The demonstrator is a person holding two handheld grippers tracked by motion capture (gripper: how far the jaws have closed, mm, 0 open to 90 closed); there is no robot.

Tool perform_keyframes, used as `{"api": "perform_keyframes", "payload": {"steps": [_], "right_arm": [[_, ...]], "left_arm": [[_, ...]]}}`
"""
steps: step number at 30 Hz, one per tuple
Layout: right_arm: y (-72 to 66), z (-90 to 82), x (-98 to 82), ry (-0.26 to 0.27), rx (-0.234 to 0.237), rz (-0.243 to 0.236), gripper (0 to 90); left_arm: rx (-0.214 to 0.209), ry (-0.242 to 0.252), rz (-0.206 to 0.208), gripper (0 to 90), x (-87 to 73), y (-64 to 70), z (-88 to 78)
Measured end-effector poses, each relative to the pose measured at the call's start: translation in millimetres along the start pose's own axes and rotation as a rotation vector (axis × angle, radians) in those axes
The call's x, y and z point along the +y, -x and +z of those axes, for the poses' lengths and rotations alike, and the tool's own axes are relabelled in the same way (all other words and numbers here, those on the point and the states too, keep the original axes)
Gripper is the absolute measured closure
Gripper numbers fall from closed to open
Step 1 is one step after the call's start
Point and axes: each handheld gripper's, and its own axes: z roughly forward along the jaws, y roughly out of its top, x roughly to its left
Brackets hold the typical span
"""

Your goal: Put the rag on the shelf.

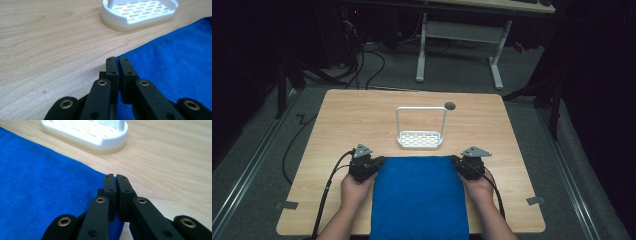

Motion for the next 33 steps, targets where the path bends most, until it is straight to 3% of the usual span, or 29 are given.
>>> {"api": "perform_keyframes", "payload": {"steps": [5,9,11,21,33], "right_arm": [[-5.4,-13.6,2.2,0.072,0.037,0.017,88.3],[-10.0,-22.3,4.5,0.115,0.029,0.000,88.3],[-14.4,-29.6,6.3,0.149,0.020,-0.022,88.3],[-18.2,-45.9,12.5,0.236,0.019,-0.006,88.3],[-26.3,-67.7,22.2,0.345,0.001,-0.027,88.4]], "left_arm": [[0.025,0.050,0.021,87.8,-0.9,3.0,-12.5],[0.024,0.071,0.029,87.9,0.4,6.6,-19.0],[0.017,0.104,0.030,87.8,3.0,10.1,-26.7],[0.023,0.213,0.041,87.5,11.5,16.7,-53.2],[0.017,0.337,0.066,87.5,24.1,26.0,-83.8]]}}
